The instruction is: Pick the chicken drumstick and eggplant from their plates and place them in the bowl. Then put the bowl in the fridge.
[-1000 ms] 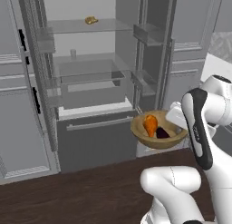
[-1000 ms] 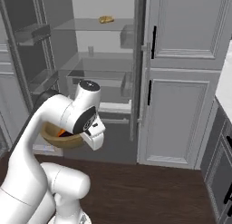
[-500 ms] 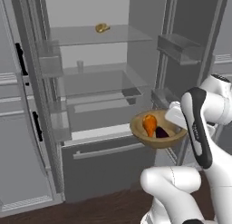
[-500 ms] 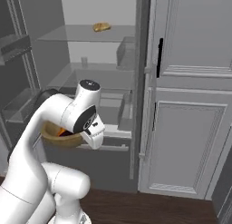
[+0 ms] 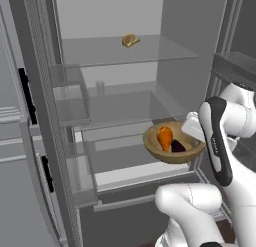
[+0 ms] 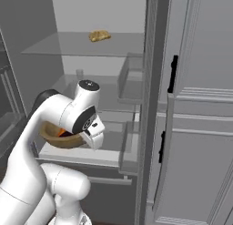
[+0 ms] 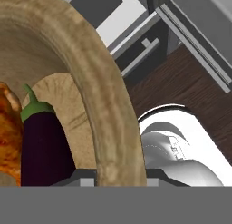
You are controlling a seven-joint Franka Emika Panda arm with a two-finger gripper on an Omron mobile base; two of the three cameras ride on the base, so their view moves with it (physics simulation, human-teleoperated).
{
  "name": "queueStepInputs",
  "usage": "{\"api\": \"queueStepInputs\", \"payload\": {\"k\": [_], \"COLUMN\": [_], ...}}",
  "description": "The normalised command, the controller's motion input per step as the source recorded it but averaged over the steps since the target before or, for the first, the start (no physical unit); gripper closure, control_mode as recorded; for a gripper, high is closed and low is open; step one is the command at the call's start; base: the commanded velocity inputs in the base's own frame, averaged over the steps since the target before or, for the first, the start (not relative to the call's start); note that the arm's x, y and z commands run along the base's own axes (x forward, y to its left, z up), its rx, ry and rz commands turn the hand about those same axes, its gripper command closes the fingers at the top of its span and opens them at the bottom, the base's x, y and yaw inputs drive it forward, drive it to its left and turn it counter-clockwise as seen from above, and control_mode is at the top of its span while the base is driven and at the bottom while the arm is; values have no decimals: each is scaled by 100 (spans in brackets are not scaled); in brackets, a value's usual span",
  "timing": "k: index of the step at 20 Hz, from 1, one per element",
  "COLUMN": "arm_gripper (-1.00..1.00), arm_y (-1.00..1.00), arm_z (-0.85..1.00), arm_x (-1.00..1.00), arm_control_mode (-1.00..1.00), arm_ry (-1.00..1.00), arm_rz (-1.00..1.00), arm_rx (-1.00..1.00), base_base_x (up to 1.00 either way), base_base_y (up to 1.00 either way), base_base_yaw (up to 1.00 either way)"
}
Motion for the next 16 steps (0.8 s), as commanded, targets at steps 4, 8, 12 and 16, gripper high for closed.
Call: {"api": "queueStepInputs", "payload": {"k": [4, 8, 12, 16], "arm_gripper": [100, 100, 100, 100], "arm_y": [0, 0, 35, 74], "arm_z": [0, 0, 2, 4], "arm_x": [0, 0, 25, 59], "arm_control_mode": [100, -100, -100, -100], "arm_ry": [0, 0, 0, 0], "arm_rz": [0, 0, -7, -10], "arm_rx": [0, 0, 0, 0], "base_base_x": [23, -3, 0, 0], "base_base_y": [0, 0, 0, 0], "base_base_yaw": [0, 0, 0, 0]}}
